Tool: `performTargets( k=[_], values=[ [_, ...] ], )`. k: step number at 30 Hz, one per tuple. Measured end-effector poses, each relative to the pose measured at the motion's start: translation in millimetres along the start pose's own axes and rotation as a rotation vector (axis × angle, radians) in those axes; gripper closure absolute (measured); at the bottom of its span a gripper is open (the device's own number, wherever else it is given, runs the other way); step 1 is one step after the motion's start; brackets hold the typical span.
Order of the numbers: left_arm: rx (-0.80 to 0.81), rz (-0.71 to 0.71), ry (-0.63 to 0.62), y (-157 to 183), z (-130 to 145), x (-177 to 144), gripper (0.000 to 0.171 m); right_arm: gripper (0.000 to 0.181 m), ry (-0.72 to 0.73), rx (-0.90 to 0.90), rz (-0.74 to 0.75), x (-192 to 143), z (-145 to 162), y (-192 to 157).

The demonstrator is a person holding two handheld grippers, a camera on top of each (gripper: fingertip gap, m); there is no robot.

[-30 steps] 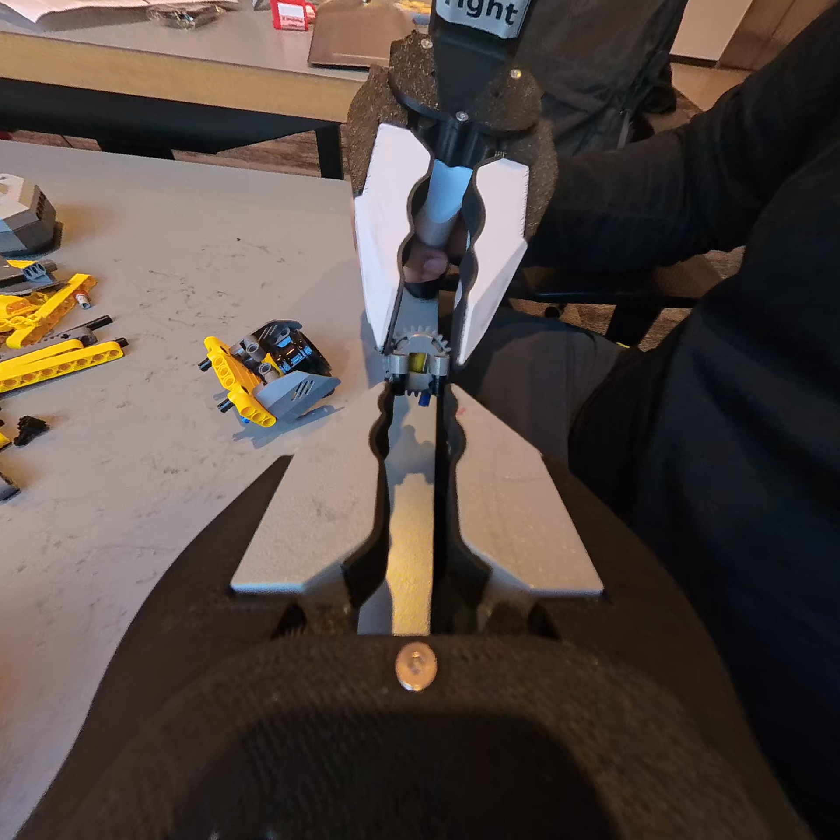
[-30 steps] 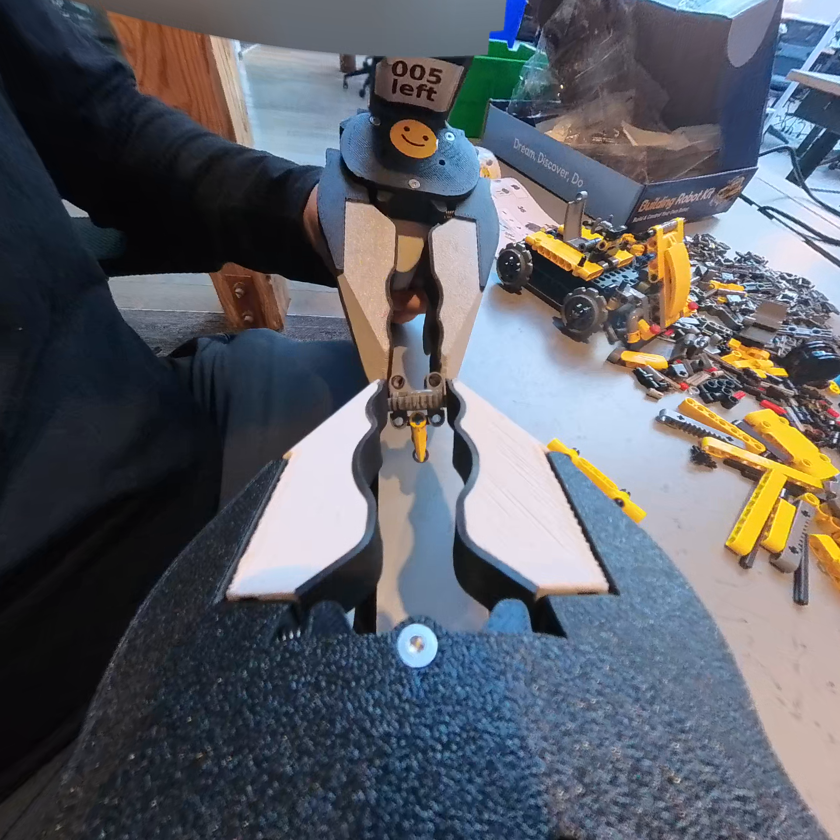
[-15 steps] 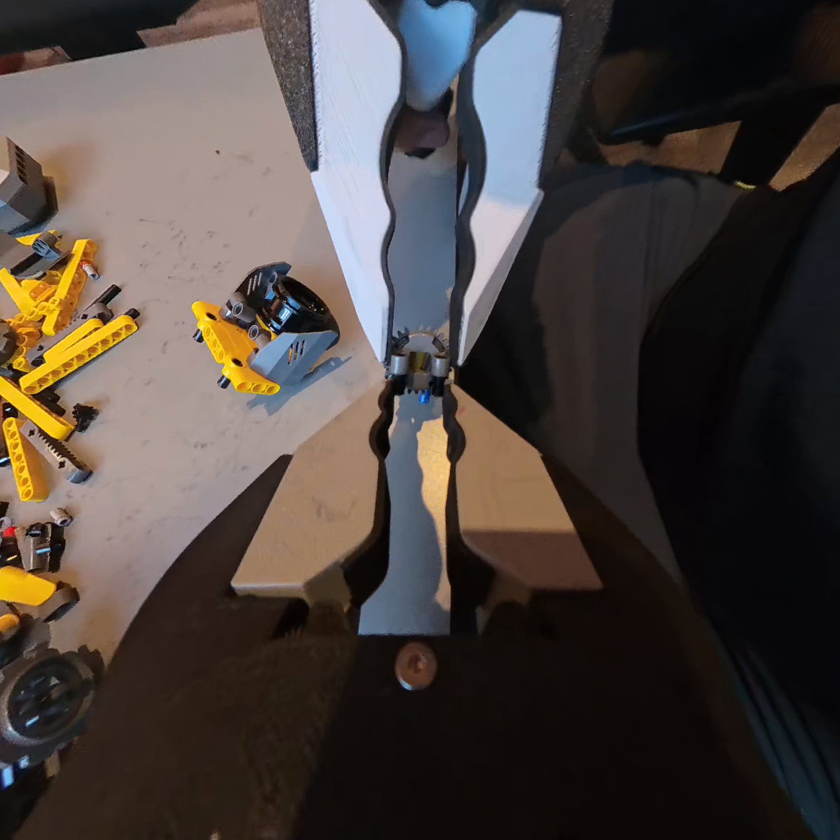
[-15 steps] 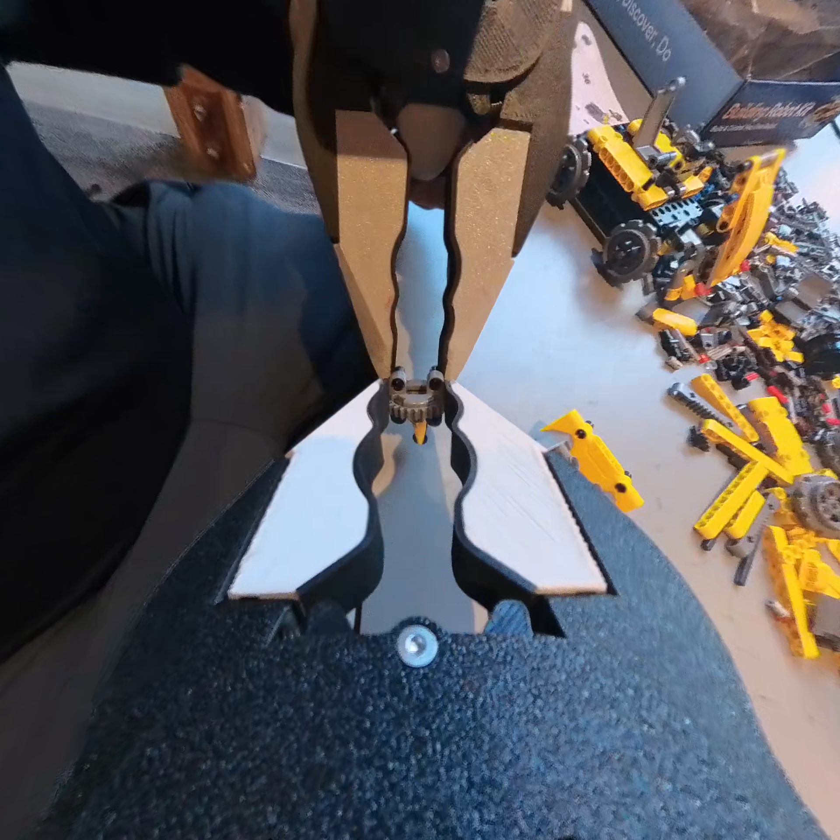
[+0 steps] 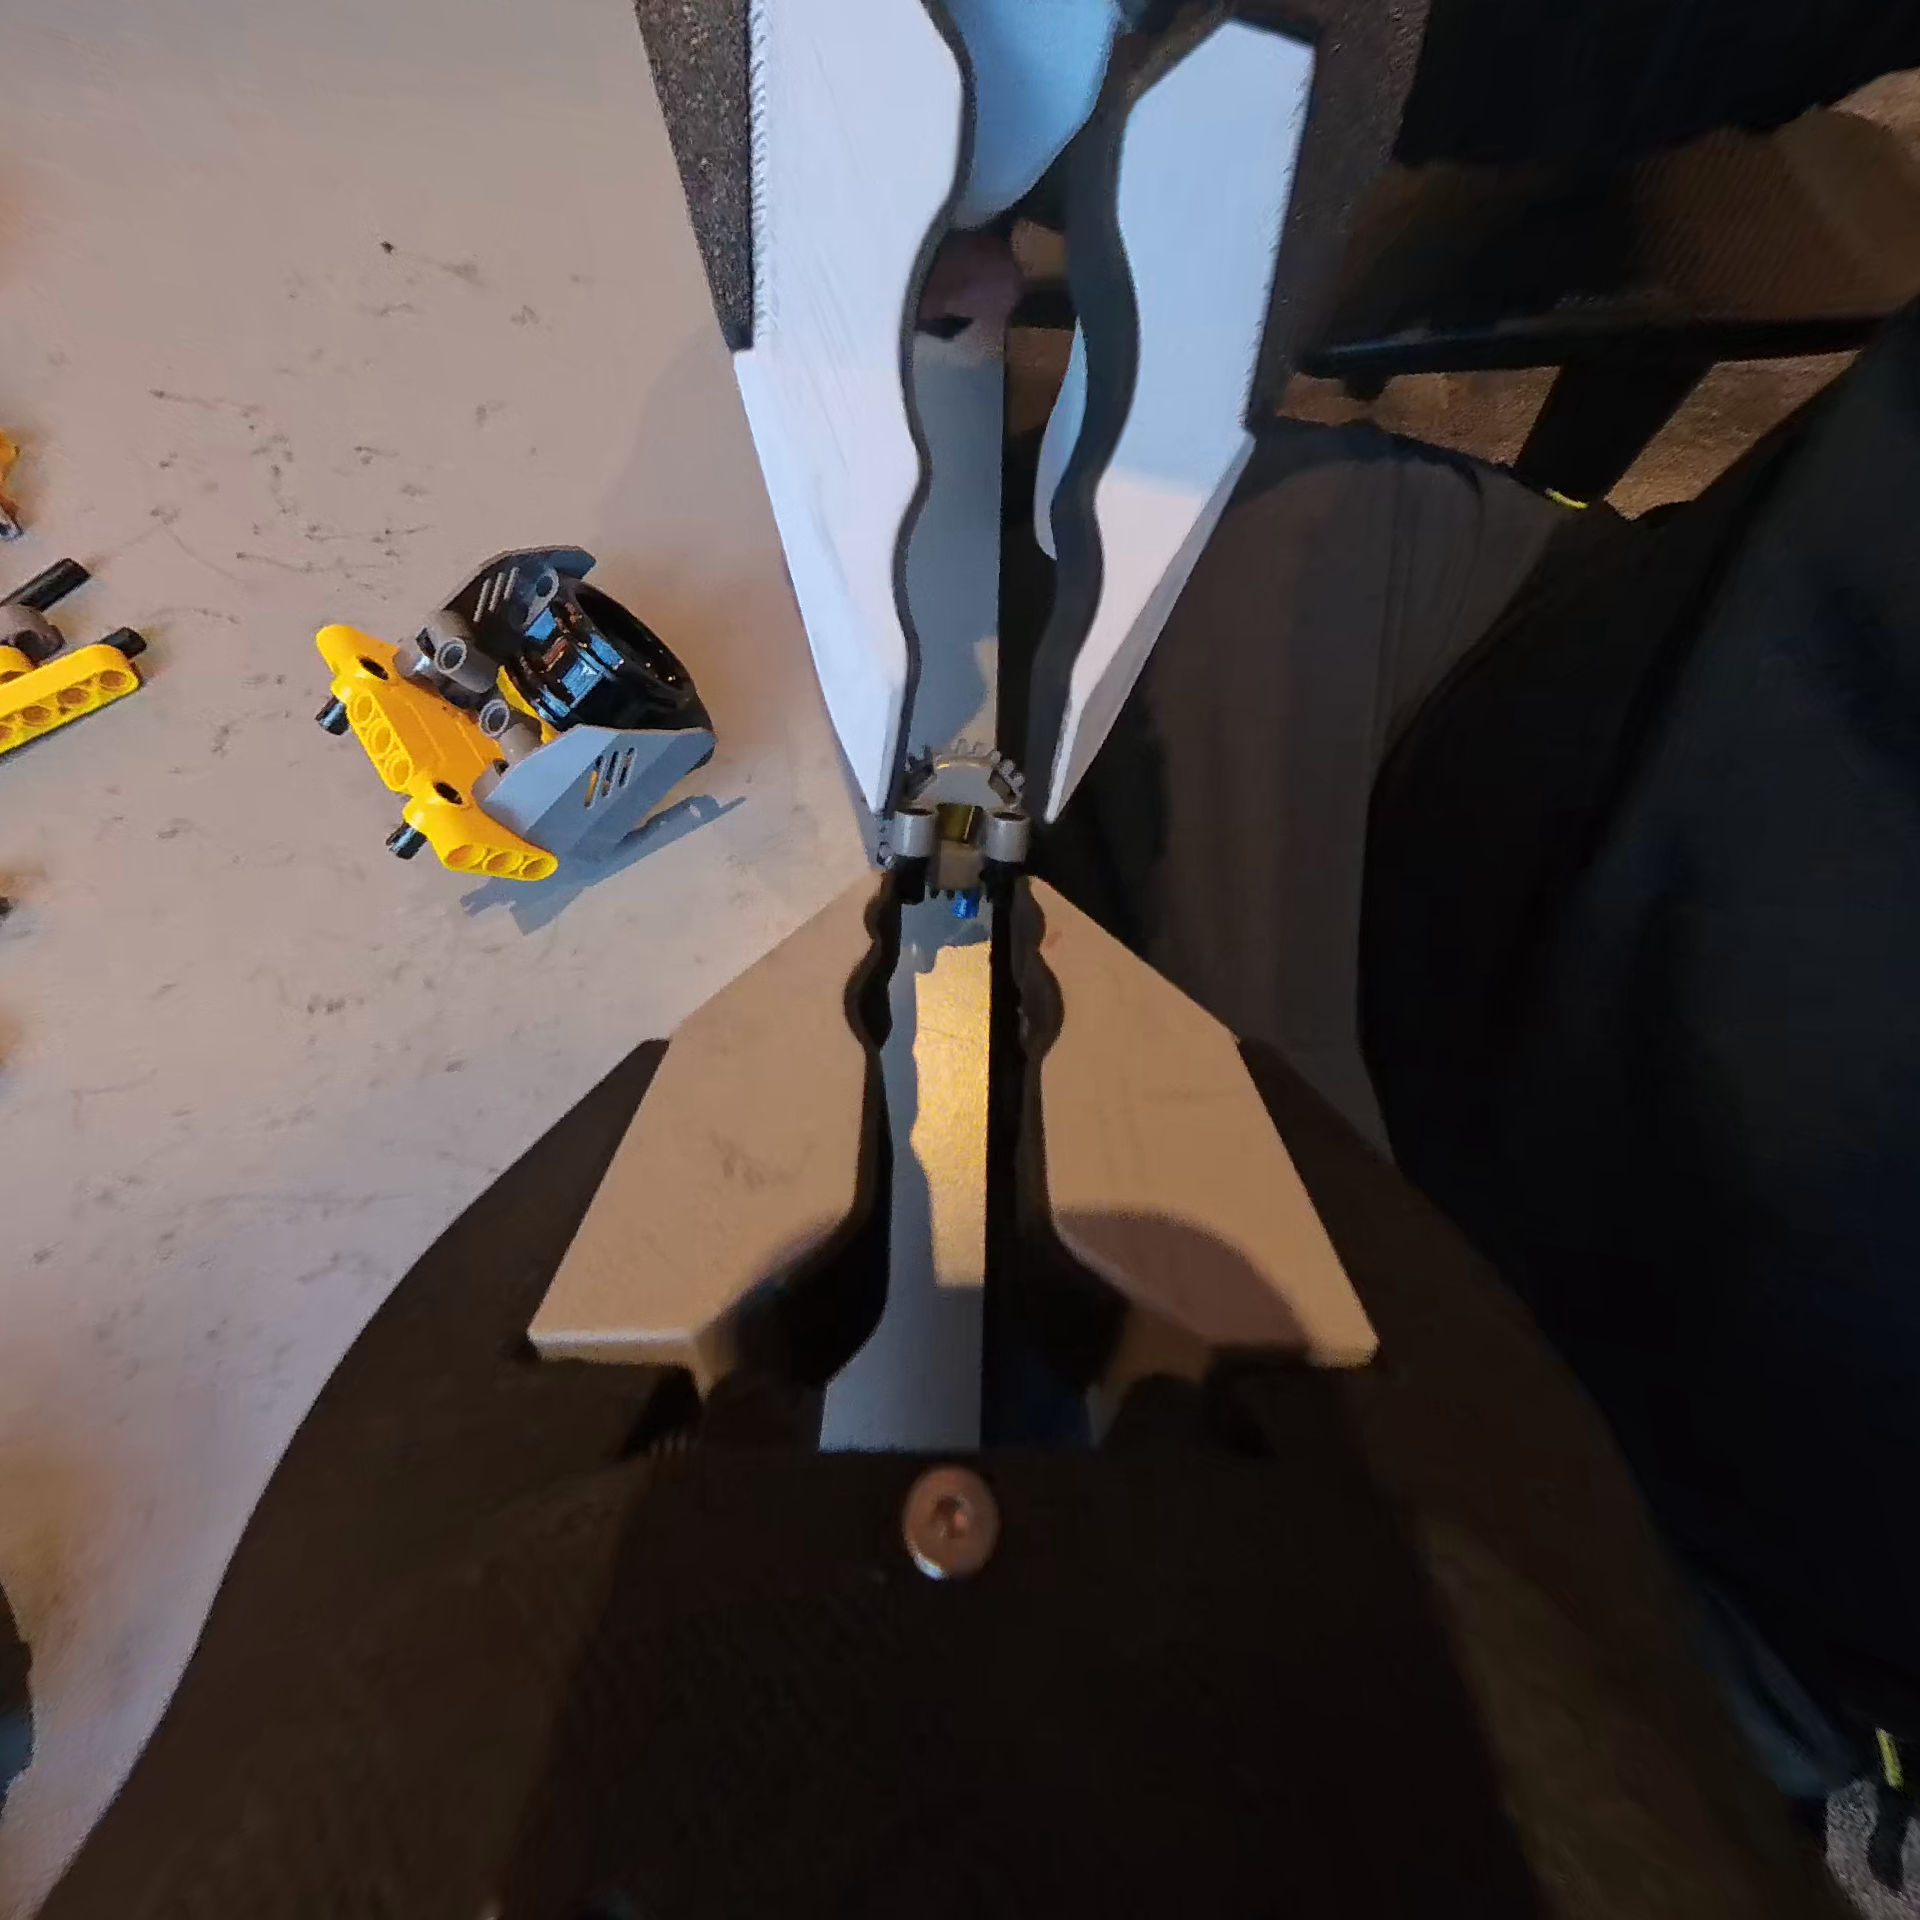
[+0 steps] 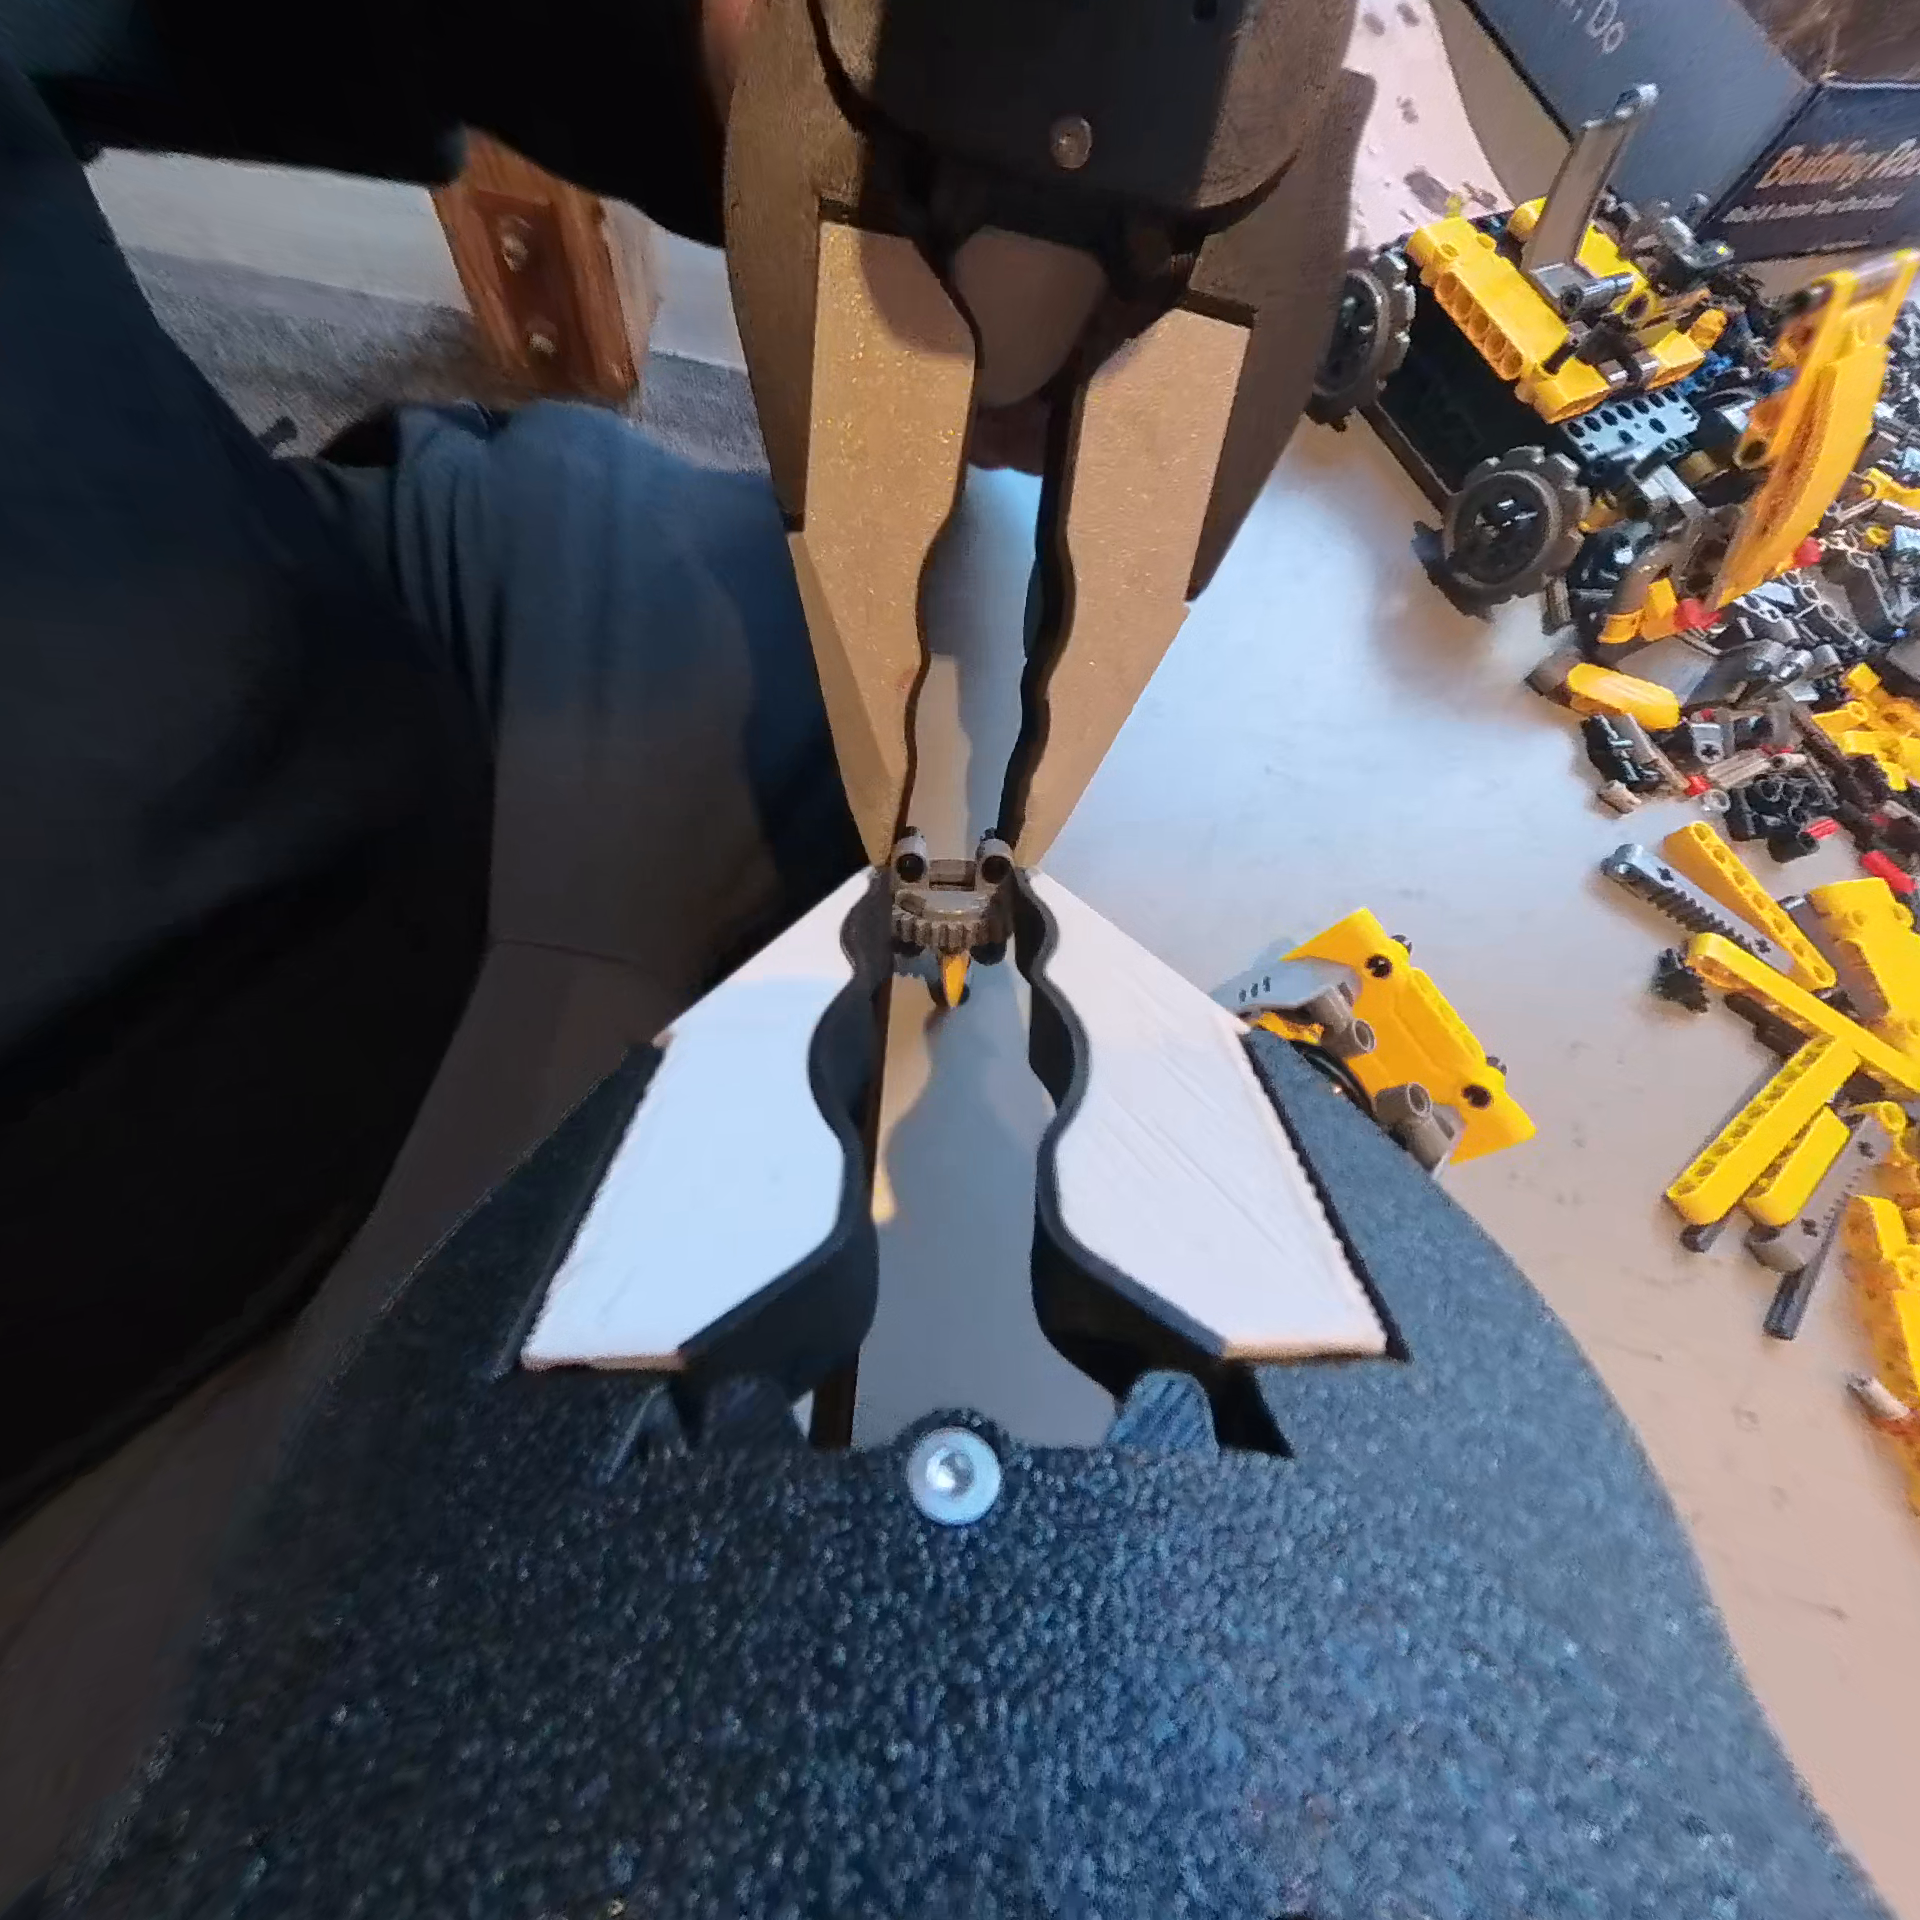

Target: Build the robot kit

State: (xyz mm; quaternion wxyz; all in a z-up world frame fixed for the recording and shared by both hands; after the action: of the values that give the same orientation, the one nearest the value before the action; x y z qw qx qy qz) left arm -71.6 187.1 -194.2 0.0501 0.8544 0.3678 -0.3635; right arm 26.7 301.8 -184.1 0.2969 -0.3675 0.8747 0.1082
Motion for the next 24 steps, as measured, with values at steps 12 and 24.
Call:
performTargets(
  k=[12,24],
  values=[
    [-0.037,0.03,0.005,0,4,0,0.152,0.159,-0.105,-0.056,0.022,4,-13,-4],
    [-0.031,0.014,0.002,0,2,-1,0.152,0.158,-0.116,-0.059,0.027,7,-15,-3]
  ],
)
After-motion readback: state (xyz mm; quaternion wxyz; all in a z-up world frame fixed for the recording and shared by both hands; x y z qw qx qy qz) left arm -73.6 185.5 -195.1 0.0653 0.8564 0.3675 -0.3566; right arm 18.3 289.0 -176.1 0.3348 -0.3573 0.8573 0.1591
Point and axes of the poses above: each gripper's, where its closed fingertips meet, x out along the fingers, z out of its underside, y = z × x across the jaws, the point moved 10 cm from there along -x, back along the fingers, and after that the axes turned 15 degrees about x, right-handed, at the moved point
